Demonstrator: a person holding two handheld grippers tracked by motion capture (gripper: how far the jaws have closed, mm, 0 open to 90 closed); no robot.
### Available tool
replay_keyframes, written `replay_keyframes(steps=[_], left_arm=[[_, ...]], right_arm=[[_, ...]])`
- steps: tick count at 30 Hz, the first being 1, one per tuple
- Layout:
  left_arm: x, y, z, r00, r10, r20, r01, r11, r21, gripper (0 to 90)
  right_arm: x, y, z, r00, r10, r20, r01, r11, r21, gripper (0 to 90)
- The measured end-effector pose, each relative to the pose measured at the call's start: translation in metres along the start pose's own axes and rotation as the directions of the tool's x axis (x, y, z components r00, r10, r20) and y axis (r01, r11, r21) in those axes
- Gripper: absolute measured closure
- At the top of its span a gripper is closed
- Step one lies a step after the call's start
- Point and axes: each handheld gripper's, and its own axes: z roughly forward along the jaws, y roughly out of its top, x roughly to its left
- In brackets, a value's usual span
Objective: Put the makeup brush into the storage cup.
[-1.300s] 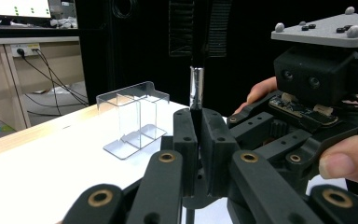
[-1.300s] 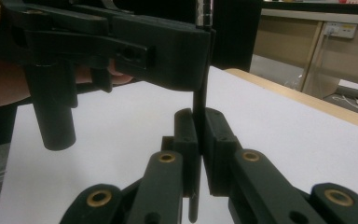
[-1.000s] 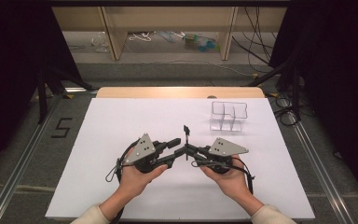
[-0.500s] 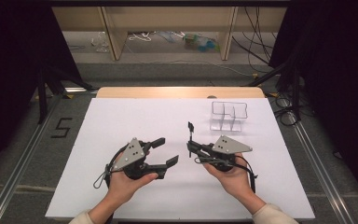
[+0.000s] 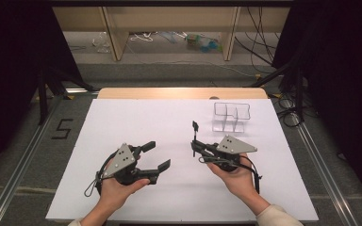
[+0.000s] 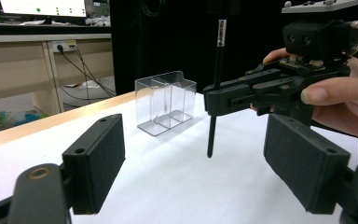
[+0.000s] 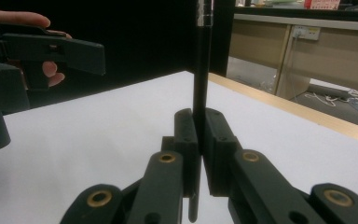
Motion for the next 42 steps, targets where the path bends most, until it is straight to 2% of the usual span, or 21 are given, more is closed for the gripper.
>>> replay_keyframes(steps=[3,4,6,7,9,12,15,22,27,29,32,36,39,42], left_arm=[[0.001,0.000,-0.003,1.0000,-0.002,-0.006,0.002,1.0000,-0.003,20.4],[0.001,0.000,-0.004,1.0000,-0.001,-0.008,0.000,1.0000,-0.006,20.4],[0.002,0.000,-0.007,0.9999,0.000,-0.013,0.000,1.0000,-0.008,20.1],[0.002,-0.001,-0.008,0.9999,-0.002,-0.015,0.002,1.0000,-0.009,20.1],[0.003,-0.001,-0.011,0.9998,0.001,-0.020,-0.001,1.0000,-0.007,20.0],[0.004,-0.002,-0.015,0.9996,-0.006,-0.027,0.006,0.9999,-0.014,19.5],[0.004,-0.002,-0.020,0.9995,0.000,-0.032,-0.001,0.9999,-0.015,19.4],[0.003,-0.004,-0.027,0.9994,-0.006,-0.036,0.005,0.9998,-0.020,19.2],[0.005,-0.006,-0.035,0.9989,0.001,-0.048,-0.002,0.9998,-0.017,19.3],[0.006,-0.007,-0.038,0.9985,-0.002,-0.054,0.001,0.9999,-0.017,19.2],[0.007,-0.008,-0.043,0.9979,0.000,-0.066,-0.001,0.9998,-0.017,19.3],[0.008,-0.010,-0.048,0.9970,-0.007,-0.077,0.006,0.9998,-0.018,19.3],[0.008,-0.010,-0.049,0.9969,-0.004,-0.078,0.002,0.9998,-0.018,19.3],[0.009,-0.010,-0.050,0.9967,-0.007,-0.081,0.005,0.9998,-0.018,19.3]], right_arm=[[-0.001,0.000,0.000,1.0000,-0.007,0.006,0.007,1.000,-0.003,85.6],[-0.002,0.000,0.000,0.9997,-0.020,0.014,0.021,1.000,-0.021,85.7],[-0.002,0.001,-0.001,1.0000,-0.001,0.000,0.001,1.000,-0.007,85.6],[-0.002,0.001,-0.002,0.9999,-0.001,0.012,0.001,1.000,0.000,85.6],[-0.003,0.001,-0.002,1.0000,0.003,0.005,-0.003,1.000,-0.002,85.6],[-0.005,0.003,-0.003,0.9997,0.000,0.024,0.001,1.000,-0.019,85.6],[-0.007,0.003,-0.003,0.9999,0.002,0.012,-0.002,1.000,-0.021,85.6],[-0.010,0.005,-0.005,0.9992,-0.003,0.041,0.004,1.000,-0.025,85.7],[-0.013,0.006,-0.007,0.9993,-0.002,0.036,0.002,1.000,-0.008,85.6],[-0.014,0.007,-0.007,0.9981,0.001,0.062,0.001,1.000,-0.027,85.7],[-0.017,0.008,-0.008,0.9985,0.005,0.055,-0.003,1.000,-0.028,85.6],[-0.020,0.009,-0.010,0.9975,0.007,0.070,-0.006,1.000,-0.020,85.6],[-0.022,0.009,-0.010,0.9965,0.006,0.083,-0.003,1.000,-0.031,85.7],[-0.024,0.009,-0.011,0.9969,0.009,0.078,-0.007,1.000,-0.022,85.7]])
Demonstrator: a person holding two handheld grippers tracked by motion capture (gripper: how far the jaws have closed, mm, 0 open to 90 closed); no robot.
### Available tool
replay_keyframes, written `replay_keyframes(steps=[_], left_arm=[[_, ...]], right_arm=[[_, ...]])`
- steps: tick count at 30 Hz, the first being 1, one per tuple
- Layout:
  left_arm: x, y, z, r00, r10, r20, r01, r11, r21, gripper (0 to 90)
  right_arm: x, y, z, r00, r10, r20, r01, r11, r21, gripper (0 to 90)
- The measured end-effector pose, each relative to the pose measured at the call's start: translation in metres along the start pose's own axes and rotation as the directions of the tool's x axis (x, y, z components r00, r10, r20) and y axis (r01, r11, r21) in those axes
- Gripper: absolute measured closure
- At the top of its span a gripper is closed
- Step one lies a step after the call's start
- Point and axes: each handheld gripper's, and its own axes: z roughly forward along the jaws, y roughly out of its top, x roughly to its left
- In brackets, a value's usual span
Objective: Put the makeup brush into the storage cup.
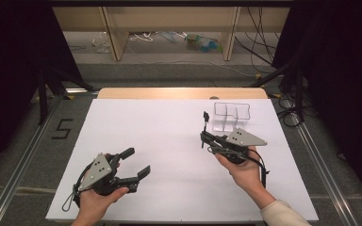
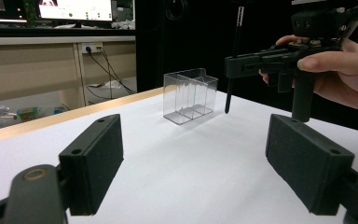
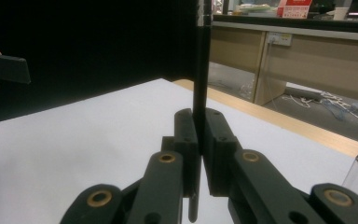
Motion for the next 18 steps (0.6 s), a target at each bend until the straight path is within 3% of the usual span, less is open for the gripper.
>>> replay_keyframes(steps=[18], left_arm=[[0.001,-0.001,0.001,1.0000,0.000,0.000,0.000,1.0000,0.003,19.3]], right_arm=[[-0.012,0.001,-0.002,0.9990,0.003,0.046,-0.002,1.000,-0.005,85.7]])
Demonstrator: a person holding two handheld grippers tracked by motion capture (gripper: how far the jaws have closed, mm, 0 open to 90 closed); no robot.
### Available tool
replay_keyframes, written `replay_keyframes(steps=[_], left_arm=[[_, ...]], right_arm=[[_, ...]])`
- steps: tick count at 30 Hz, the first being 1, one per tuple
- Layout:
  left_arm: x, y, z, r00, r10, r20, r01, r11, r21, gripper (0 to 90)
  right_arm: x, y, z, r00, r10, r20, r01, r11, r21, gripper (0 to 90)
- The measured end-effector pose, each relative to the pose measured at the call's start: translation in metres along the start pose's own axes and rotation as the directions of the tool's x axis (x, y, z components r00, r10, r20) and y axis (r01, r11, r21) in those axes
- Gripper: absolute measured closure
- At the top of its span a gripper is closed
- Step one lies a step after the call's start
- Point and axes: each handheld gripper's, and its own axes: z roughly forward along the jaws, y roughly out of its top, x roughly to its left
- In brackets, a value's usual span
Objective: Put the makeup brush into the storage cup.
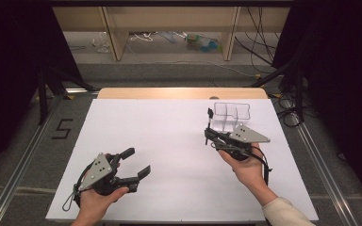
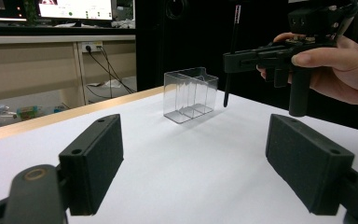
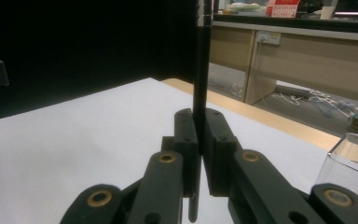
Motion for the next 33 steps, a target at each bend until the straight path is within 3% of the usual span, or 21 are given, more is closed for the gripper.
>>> replay_keyframes(steps=[11,15,16,18,22,25,26,28,31,33], left_arm=[[0.000,0.000,0.000,1.0000,-0.002,0.001,0.002,1.0000,0.000,19.3],[0.000,0.000,0.000,1.0000,-0.001,-0.001,0.001,1.0000,0.001,19.4],[0.000,0.000,0.000,1.0000,-0.002,-0.001,0.002,1.0000,0.000,19.4],[0.000,0.000,0.000,1.0000,-0.004,-0.002,0.004,1.0000,-0.001,19.4],[0.000,0.000,0.000,1.0000,-0.003,-0.002,0.003,1.0000,-0.001,19.4],[0.000,0.000,0.000,1.0000,-0.002,-0.002,0.002,1.0000,0.000,19.4],[0.000,0.000,0.000,1.0000,-0.002,-0.002,0.002,1.0000,0.000,19.4],[0.000,0.000,0.000,1.0000,-0.004,-0.002,0.004,1.0000,-0.001,19.4],[0.000,0.000,0.000,1.0000,-0.003,-0.002,0.003,1.0000,0.001,19.4],[0.001,0.000,0.000,1.0000,-0.002,-0.001,0.002,1.0000,0.002,19.5]], right_arm=[[-0.009,0.003,-0.002,0.9998,0.004,0.018,-0.005,1.000,0.016,85.7],[-0.012,0.003,-0.001,0.9990,-0.017,0.042,0.017,1.000,-0.018,85.7],[-0.011,0.004,-0.002,0.9995,0.004,0.032,-0.005,1.000,0.011,85.7],[-0.014,0.004,-0.001,0.9989,-0.019,0.042,0.020,1.000,-0.011,85.7],[-0.015,0.005,-0.002,0.9991,0.004,0.043,-0.004,1.000,0.005,85.7],[-0.018,0.006,-0.002,0.9983,-0.017,0.056,0.017,1.000,0.000,85.7],[-0.017,0.006,-0.002,0.9989,0.008,0.046,-0.009,1.000,0.009,85.7],[-0.020,0.007,-0.001,0.9981,-0.012,0.060,0.013,1.000,-0.018,85.7],[-0.021,0.007,-0.001,0.9985,0.012,0.053,-0.011,1.000,-0.017,85.7],[-0.022,0.008,-0.002,0.9979,0.012,0.064,-0.012,1.000,0.008,85.7]])
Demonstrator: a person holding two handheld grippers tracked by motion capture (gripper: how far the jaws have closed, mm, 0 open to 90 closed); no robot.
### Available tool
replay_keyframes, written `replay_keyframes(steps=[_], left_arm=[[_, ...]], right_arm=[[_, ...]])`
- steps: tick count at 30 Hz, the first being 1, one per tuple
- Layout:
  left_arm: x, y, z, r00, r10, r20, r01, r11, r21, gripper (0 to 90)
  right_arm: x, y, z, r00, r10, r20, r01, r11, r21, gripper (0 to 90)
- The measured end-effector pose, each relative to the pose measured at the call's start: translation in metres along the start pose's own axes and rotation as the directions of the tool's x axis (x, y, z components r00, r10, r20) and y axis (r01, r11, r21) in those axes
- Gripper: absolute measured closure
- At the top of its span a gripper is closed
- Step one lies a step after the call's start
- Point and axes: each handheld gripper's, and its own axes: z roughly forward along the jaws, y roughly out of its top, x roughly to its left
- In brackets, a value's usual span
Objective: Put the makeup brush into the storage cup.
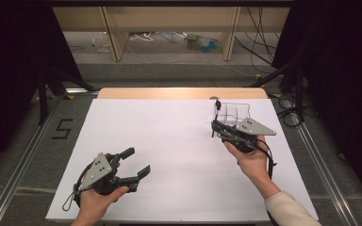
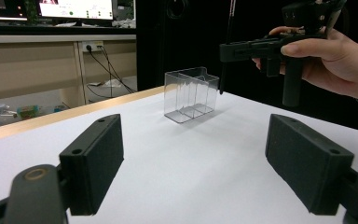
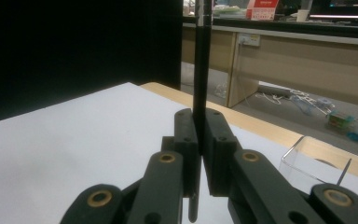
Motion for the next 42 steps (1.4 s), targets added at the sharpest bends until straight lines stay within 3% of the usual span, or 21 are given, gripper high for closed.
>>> replay_keyframes(steps=[2,5,7,8,13,15,18,31,32,42], left_arm=[[0.000,0.000,0.000,1.0000,-0.001,-0.001,0.001,1.0000,-0.003,19.4],[0.000,0.000,0.000,1.0000,-0.001,-0.001,0.001,1.0000,0.000,19.5],[0.000,0.000,0.000,1.0000,-0.001,-0.001,0.001,1.0000,-0.001,19.4],[0.000,0.000,0.000,1.0000,0.000,-0.001,0.000,1.0000,-0.001,19.4],[0.000,0.000,0.000,1.0000,-0.005,-0.001,0.005,1.0000,-0.002,19.5],[0.000,0.000,0.001,0.9999,-0.012,-0.001,0.012,0.9999,-0.007,19.5],[0.000,0.000,0.000,0.9999,-0.011,0.000,0.011,0.9999,-0.006,19.5],[0.000,0.000,0.001,1.0000,-0.006,0.003,0.006,1.0000,-0.005,19.5],[0.000,0.000,0.001,1.0000,-0.008,0.003,0.008,0.9999,-0.006,19.5],[0.000,0.000,0.001,0.9999,-0.011,0.005,0.011,0.9999,-0.005,19.4]], right_arm=[[-0.003,0.000,0.000,0.9997,-0.023,0.010,0.023,1.000,-0.016,85.7],[-0.004,0.001,0.000,1.0000,0.001,0.004,-0.001,1.000,-0.016,85.7],[-0.007,0.003,0.000,0.9998,-0.011,0.014,0.011,1.000,-0.019,85.7],[-0.007,0.003,-0.001,1.0000,0.008,0.004,-0.008,1.000,-0.010,85.7],[-0.011,0.007,-0.001,0.9998,0.002,0.021,-0.002,1.000,-0.022,85.8],[-0.014,0.009,-0.002,0.9999,0.010,0.011,-0.010,1.000,-0.003,85.7],[-0.020,0.012,-0.003,0.9996,-0.001,0.028,0.001,1.000,-0.006,85.8],[-0.036,0.021,-0.007,0.9973,0.034,0.065,-0.032,0.999,-0.018,85.8],[-0.037,0.022,-0.006,0.9965,0.039,0.074,-0.036,0.998,-0.041,85.8],[-0.046,0.026,-0.005,0.9953,0.043,0.087,-0.041,0.999,-0.025,85.7]])
